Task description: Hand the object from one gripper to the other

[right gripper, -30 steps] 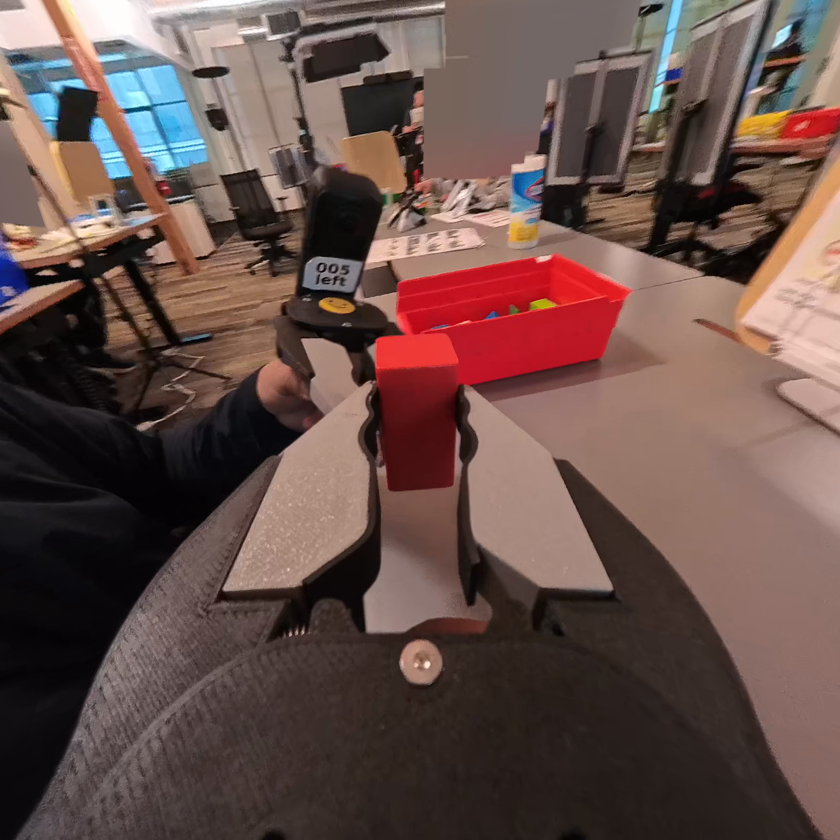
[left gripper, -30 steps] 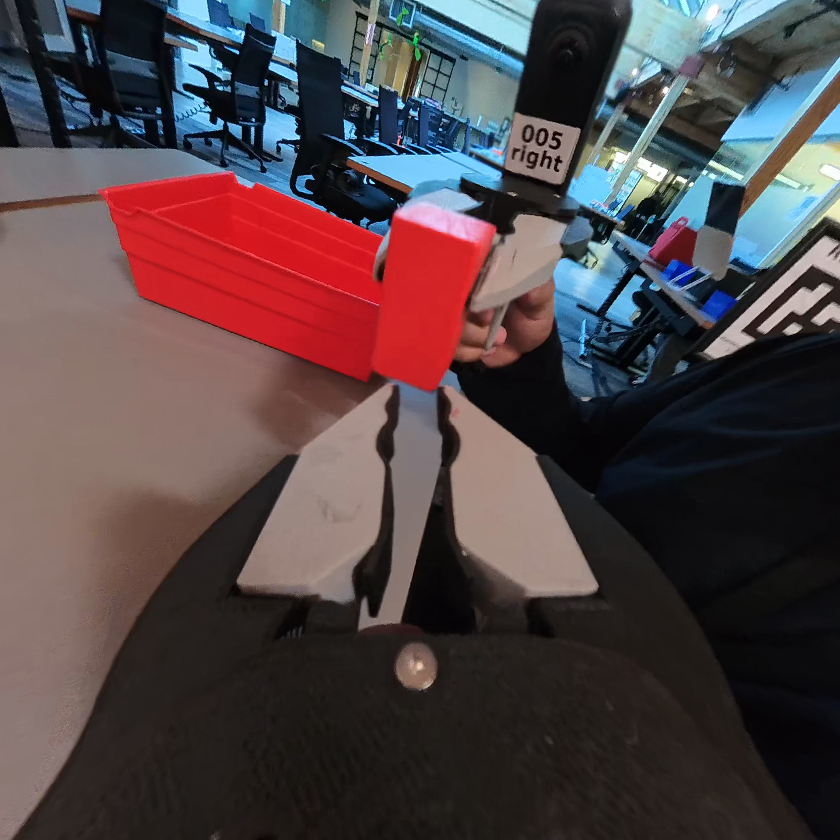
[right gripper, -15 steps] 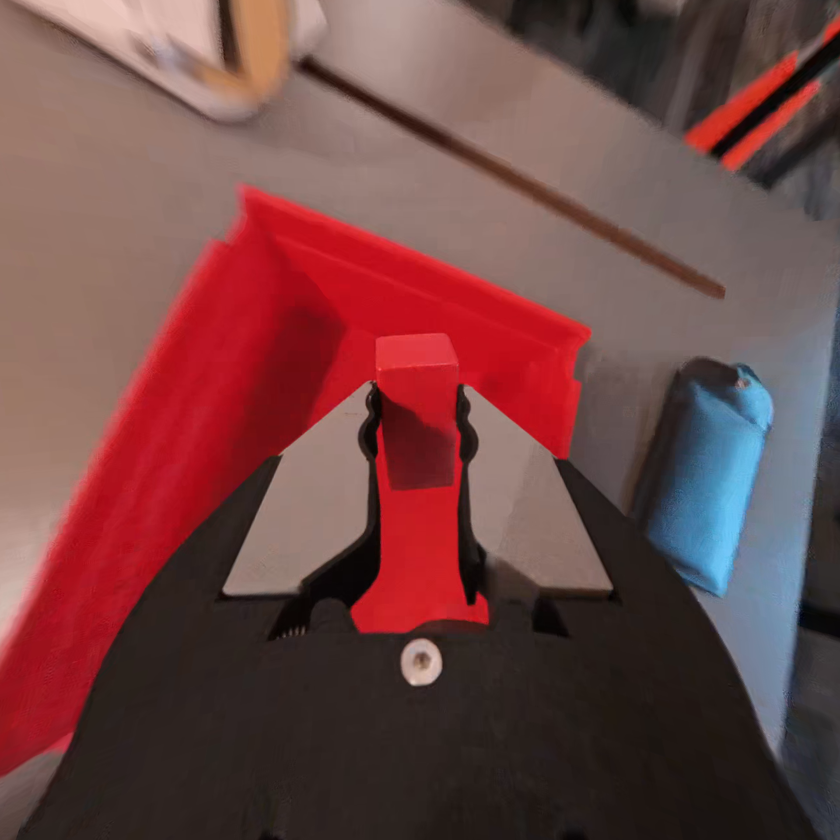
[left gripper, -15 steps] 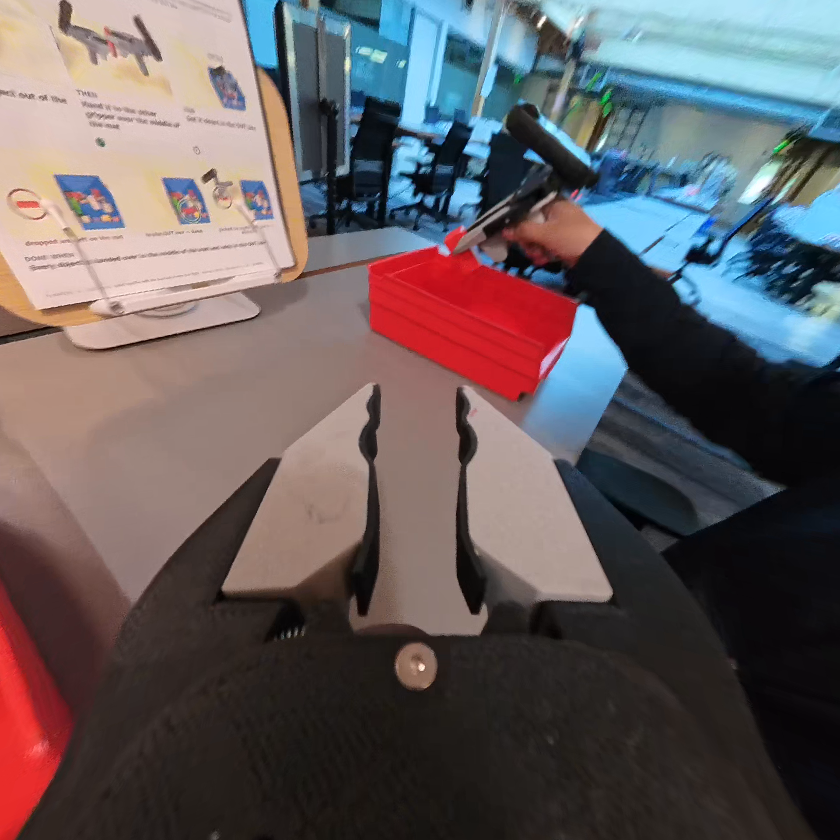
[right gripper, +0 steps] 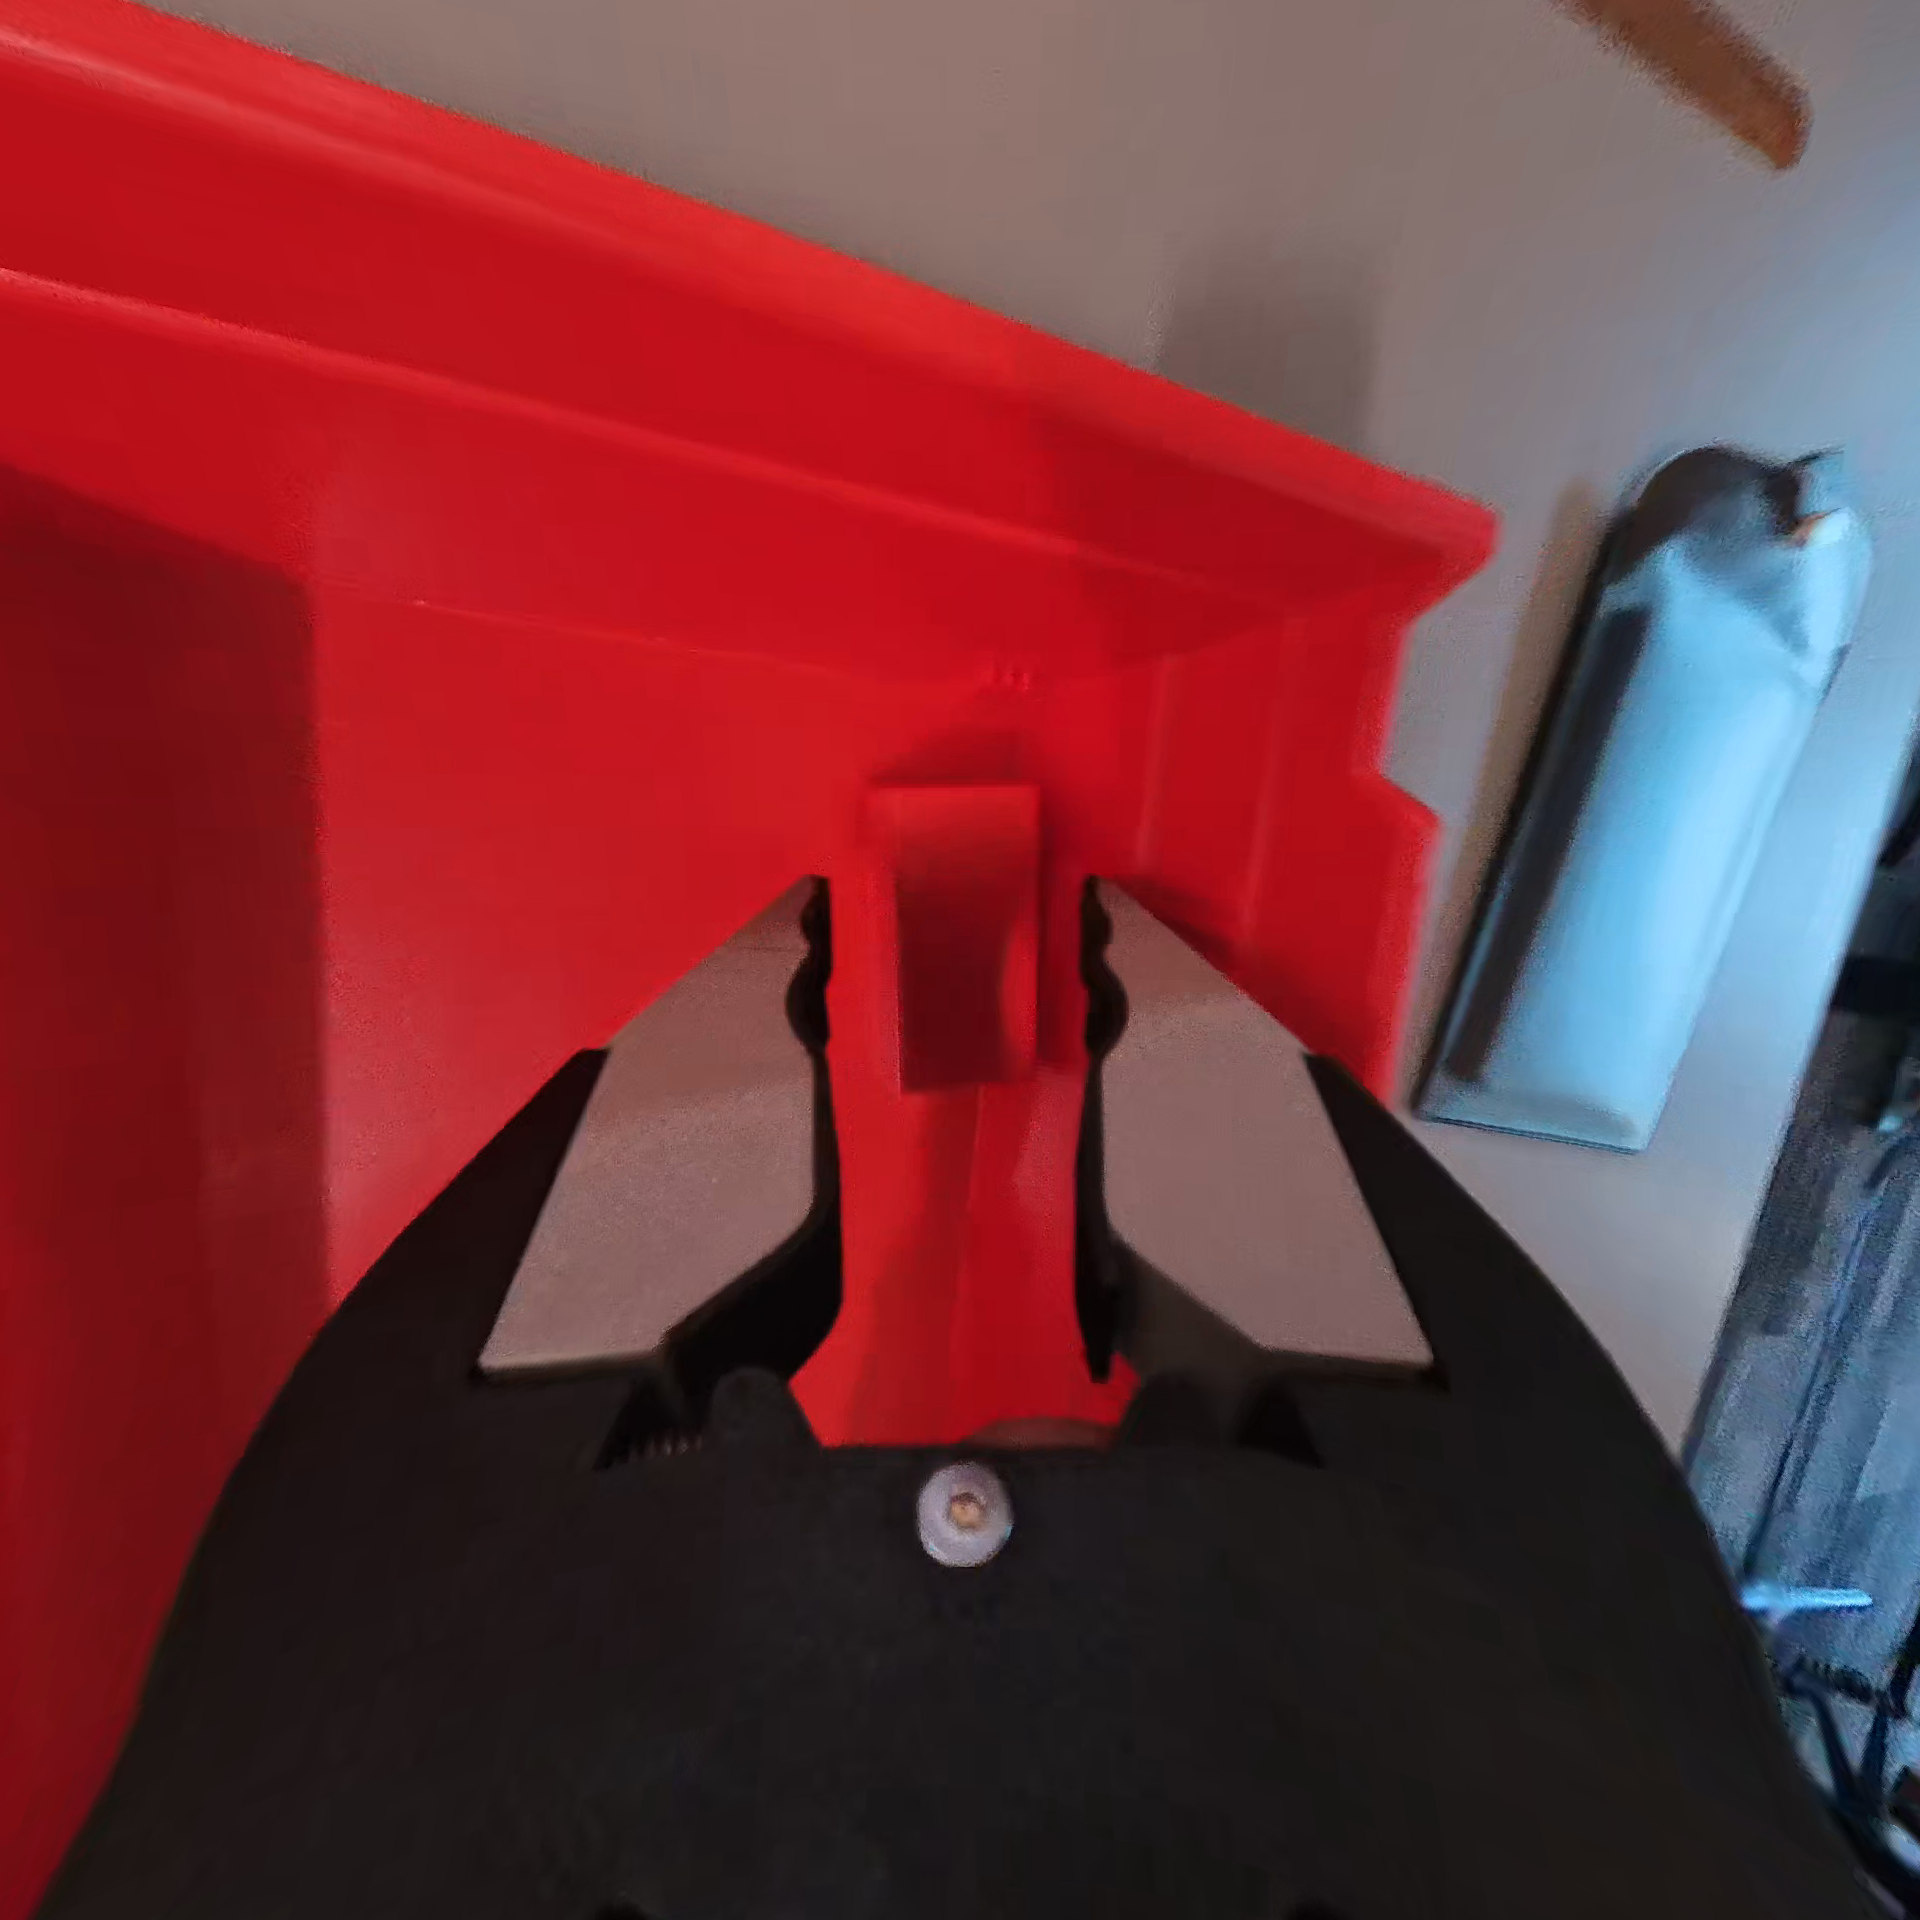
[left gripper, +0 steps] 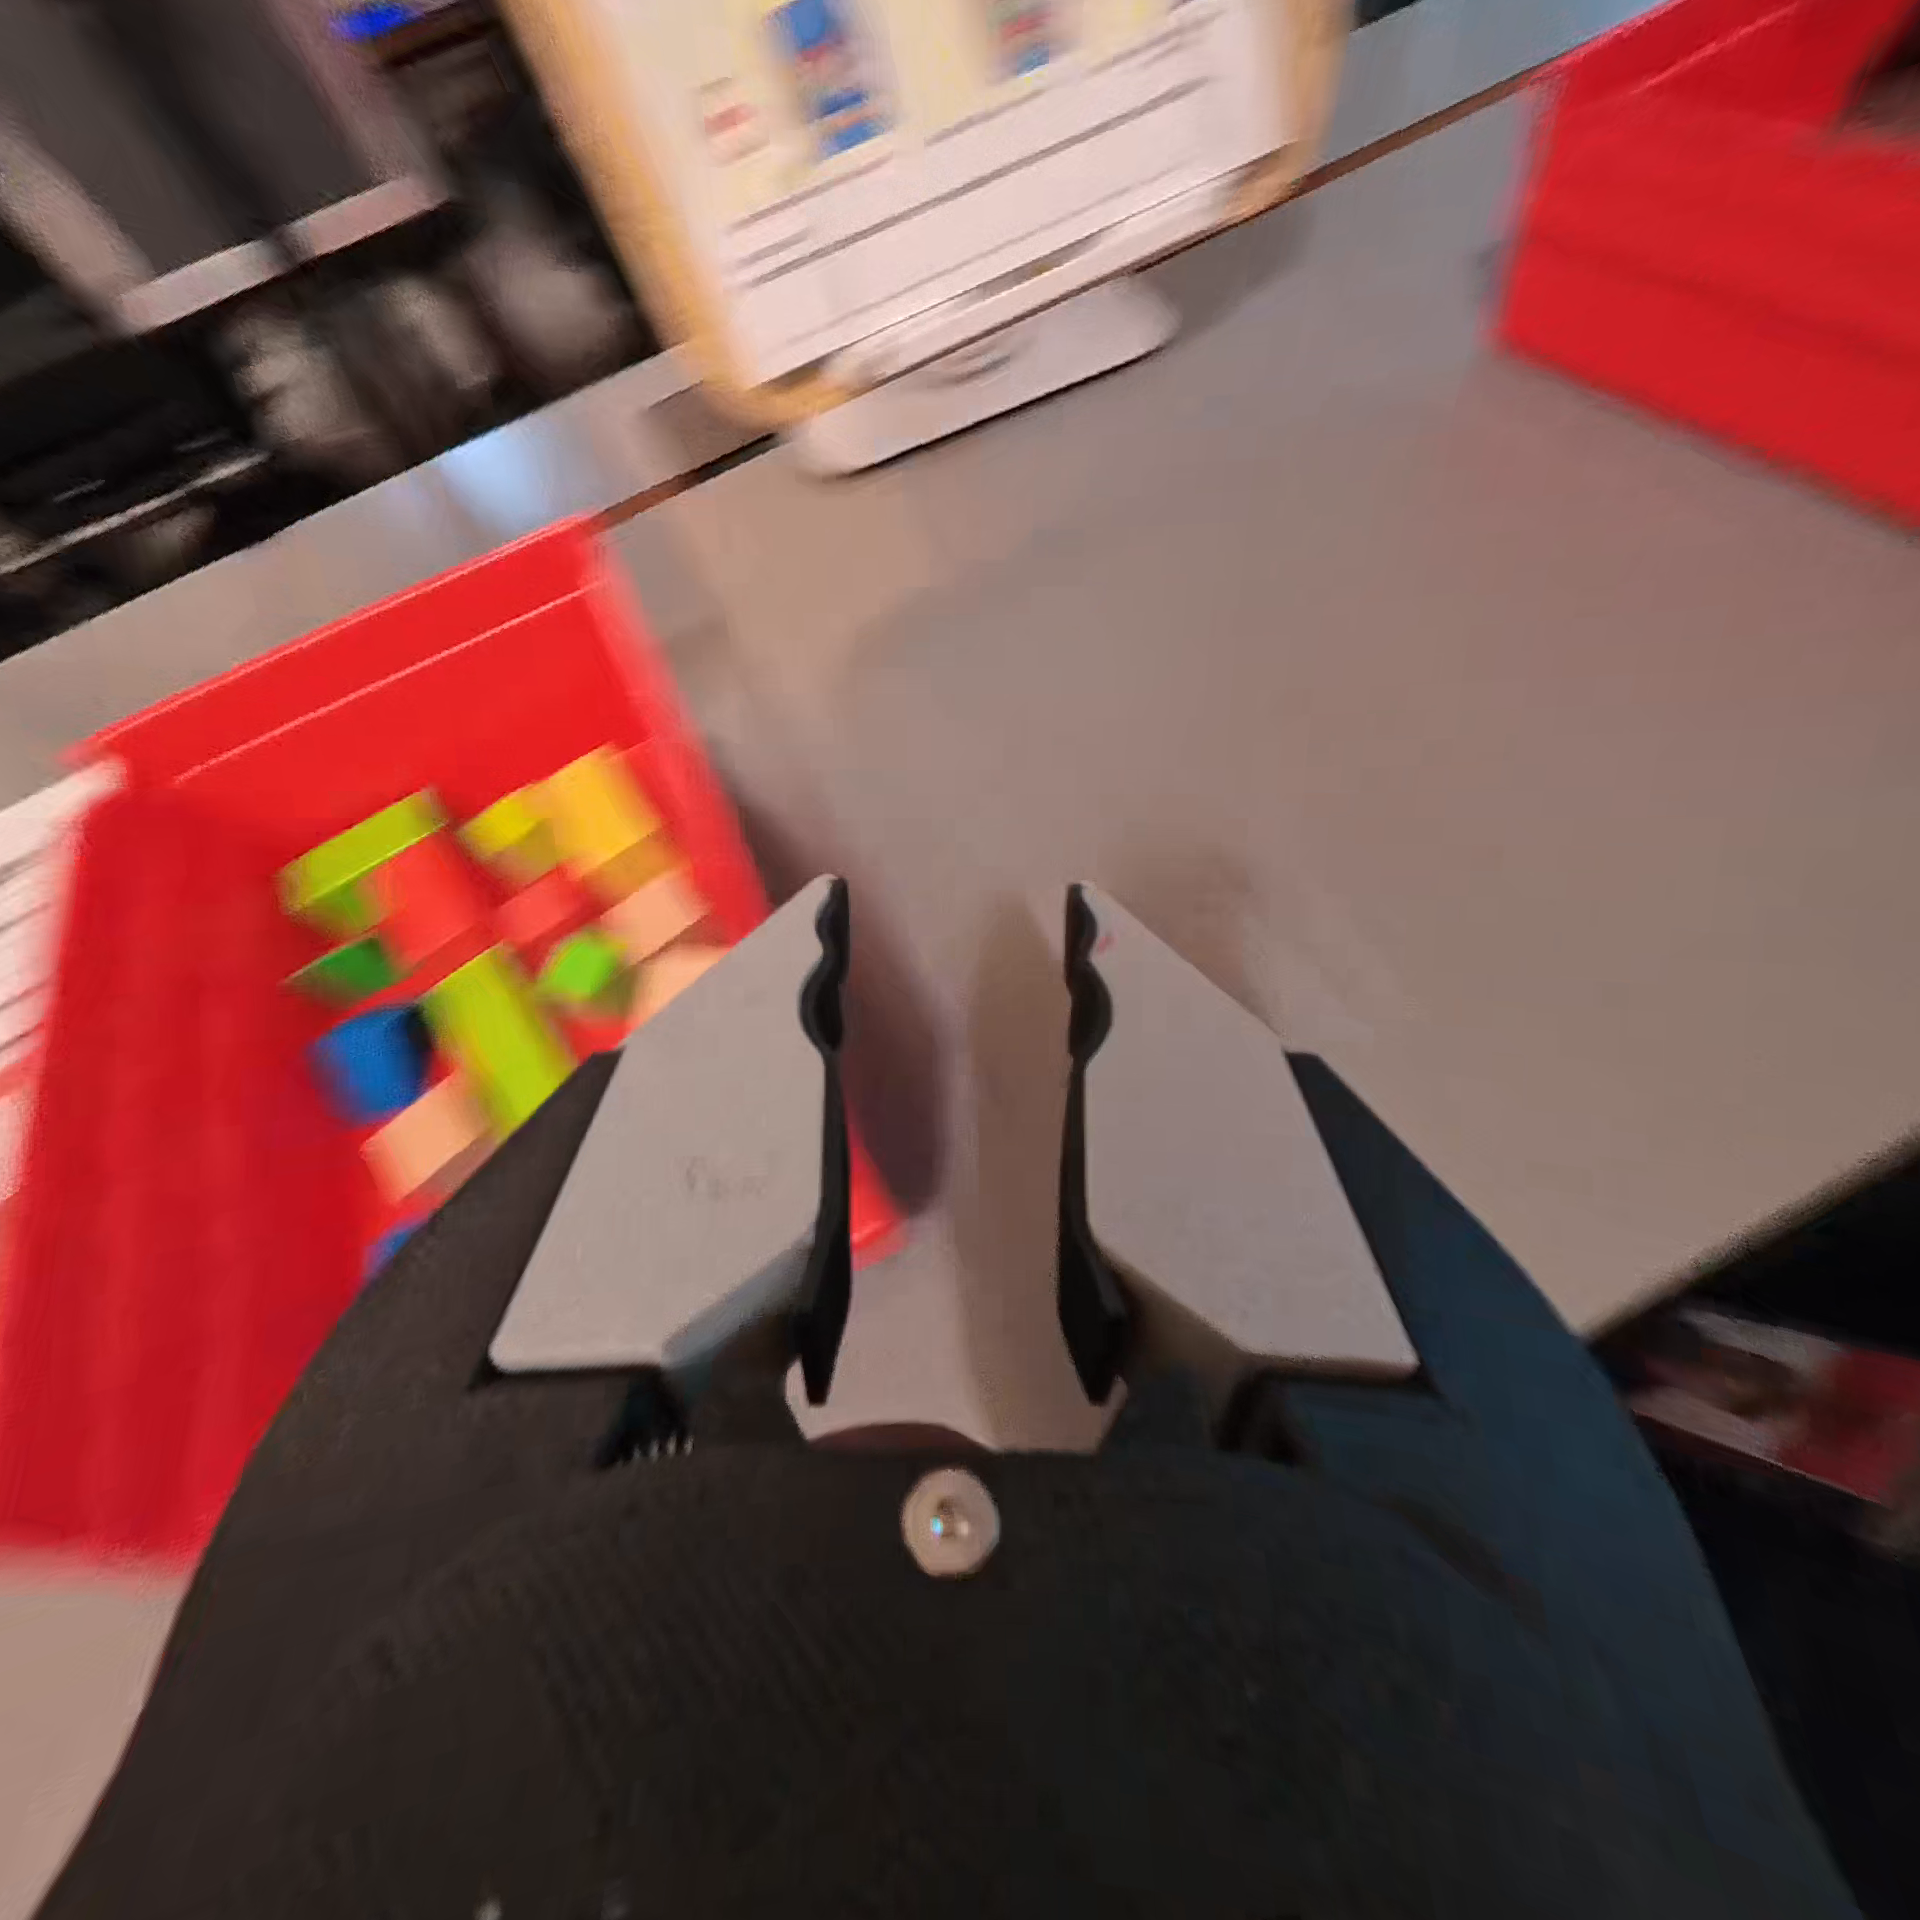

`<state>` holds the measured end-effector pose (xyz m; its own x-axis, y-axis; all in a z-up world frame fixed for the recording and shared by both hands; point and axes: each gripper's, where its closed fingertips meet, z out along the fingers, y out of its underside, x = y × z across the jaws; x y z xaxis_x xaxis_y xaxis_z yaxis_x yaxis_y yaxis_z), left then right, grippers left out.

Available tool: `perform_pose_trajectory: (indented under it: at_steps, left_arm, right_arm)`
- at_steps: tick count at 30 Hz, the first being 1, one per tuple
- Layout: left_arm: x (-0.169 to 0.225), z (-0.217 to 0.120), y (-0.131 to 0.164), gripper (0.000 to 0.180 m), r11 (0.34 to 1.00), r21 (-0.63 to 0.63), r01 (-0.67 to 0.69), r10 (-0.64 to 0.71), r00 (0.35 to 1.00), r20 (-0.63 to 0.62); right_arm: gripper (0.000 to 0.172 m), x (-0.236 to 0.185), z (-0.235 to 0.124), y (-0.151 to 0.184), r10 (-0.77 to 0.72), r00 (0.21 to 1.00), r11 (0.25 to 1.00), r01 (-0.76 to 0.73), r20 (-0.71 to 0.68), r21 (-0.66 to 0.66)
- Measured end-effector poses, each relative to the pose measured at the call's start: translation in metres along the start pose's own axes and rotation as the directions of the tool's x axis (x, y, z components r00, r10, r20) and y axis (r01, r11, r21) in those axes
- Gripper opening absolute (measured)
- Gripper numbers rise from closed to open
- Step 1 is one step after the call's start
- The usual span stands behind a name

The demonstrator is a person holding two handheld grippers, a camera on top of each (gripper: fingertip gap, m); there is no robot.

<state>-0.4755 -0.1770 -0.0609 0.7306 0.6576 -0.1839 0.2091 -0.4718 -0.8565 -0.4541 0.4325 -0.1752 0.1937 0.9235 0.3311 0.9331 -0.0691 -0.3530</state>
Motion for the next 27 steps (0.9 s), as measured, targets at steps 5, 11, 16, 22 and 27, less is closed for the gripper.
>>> perform_pose_trajectory:
  at_steps: [5,11,16,22,27]
  left_arm:
    - [-0.104,-0.032,0.073,0.045,0.958,-0.15,0.245,-0.187,0.929,0.321]
    - [-0.123,-0.032,0.091,0.045,0.939,-0.133,0.317,-0.27,0.92,0.286]
    - [-0.112,0.015,0.092,0.039,0.953,-0.304,0.005,-0.036,0.995,-0.095]
    - [-0.129,0.055,0.13,0.039,0.796,-0.537,-0.281,0.125,0.943,-0.308]
    - [-0.133,0.061,0.161,0.03,0.652,-0.671,-0.354,0.094,0.915,-0.391]
  right_arm:
    - [0.055,-0.009,-0.08,-0.014,-0.032,0.999,0.964,0.034,-0.012,0.265]
    - [0.052,-0.108,-0.199,0.003,-0.225,0.906,0.765,-0.064,0.36,0.641]
    - [0.056,-0.192,-0.282,0.044,-0.595,0.567,0.627,-0.116,0.569,0.771]
    - [0.054,-0.208,-0.297,0.066,-0.681,0.472,0.566,-0.144,0.559,0.812]
    - [0.053,-0.198,-0.295,0.067,-0.665,0.501,0.568,-0.142,0.553,0.811]
